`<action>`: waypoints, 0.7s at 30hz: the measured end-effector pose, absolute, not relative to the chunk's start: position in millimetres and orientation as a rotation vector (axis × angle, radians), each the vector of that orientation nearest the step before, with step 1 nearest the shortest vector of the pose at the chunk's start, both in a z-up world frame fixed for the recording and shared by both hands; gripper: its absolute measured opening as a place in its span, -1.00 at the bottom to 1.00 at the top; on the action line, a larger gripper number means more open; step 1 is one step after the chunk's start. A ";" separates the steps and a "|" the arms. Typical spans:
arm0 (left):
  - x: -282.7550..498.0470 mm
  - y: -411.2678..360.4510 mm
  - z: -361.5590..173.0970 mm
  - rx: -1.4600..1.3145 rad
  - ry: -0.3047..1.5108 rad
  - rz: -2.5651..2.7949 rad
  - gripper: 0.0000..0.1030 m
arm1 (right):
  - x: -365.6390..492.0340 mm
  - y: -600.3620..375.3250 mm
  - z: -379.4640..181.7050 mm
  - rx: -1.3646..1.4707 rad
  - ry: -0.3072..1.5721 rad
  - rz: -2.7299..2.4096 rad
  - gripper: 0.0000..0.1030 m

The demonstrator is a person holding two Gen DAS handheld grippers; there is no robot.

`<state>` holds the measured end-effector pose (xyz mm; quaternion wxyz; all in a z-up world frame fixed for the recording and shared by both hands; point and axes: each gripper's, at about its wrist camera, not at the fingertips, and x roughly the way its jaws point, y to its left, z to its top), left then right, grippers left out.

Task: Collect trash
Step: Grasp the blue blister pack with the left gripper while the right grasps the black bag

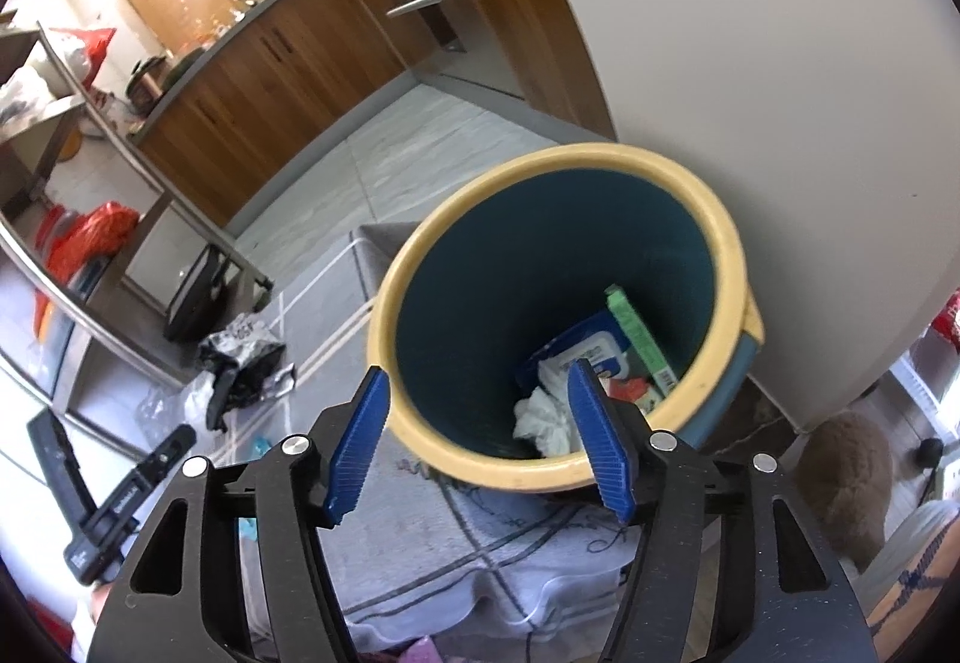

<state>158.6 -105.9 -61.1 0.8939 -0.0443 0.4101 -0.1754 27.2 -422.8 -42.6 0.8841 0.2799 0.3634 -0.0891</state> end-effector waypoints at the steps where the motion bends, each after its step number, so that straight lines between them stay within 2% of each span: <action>1: 160.1 -100.5 -64.3 -0.100 0.862 -0.356 0.65 | 29.1 -420.6 -43.9 0.581 0.762 -0.180 0.25; 6: 165.4 -91.6 -84.7 -0.076 0.939 -0.358 0.67 | 34.4 -408.8 -46.0 0.566 0.775 -0.162 0.25; 13: 160.9 -109.7 -115.6 0.133 1.014 -0.422 0.68 | 41.8 -395.2 -49.1 0.550 0.797 -0.139 0.25; 20: 156.1 -119.2 -133.7 0.301 0.996 -0.434 0.68 | 54.2 -374.2 -53.5 0.516 0.836 -0.092 0.25; 21: 155.9 -119.0 -133.7 0.297 0.990 -0.443 0.62 | 56.1 -370.6 -54.2 0.509 0.842 -0.083 0.25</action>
